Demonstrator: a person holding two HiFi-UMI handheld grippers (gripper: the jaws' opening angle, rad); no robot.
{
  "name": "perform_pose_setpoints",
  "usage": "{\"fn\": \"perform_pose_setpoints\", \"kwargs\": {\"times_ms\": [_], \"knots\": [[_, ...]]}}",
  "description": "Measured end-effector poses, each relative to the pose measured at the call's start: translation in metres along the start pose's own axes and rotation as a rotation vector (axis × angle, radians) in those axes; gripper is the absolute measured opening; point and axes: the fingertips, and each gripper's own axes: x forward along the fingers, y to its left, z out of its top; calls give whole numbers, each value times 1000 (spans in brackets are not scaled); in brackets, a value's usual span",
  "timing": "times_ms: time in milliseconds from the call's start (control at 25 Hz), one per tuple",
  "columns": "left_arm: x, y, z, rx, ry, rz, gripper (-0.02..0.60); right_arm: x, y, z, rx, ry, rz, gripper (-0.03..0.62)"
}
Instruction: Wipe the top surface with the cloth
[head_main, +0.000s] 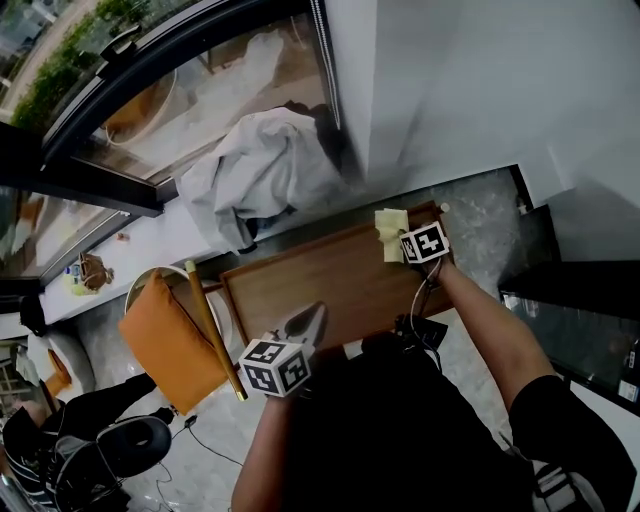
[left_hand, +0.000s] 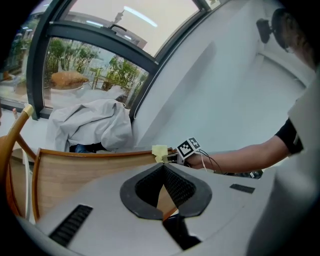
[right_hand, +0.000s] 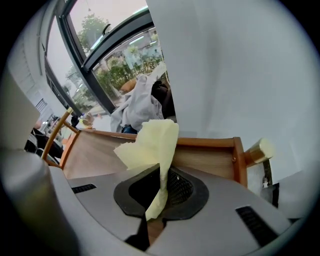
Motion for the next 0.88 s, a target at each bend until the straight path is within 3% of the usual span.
{"fn": "perform_pose_setpoints", "kwargs": {"times_ms": [400,880], "knots": [[4,-5,-3,-4,-8,10,8,-15,-47,-5,23,-4,-89,32],[-11,-1,-13,-21,-34,20,8,-30,-80,-11,50,6,-274,32]]}}
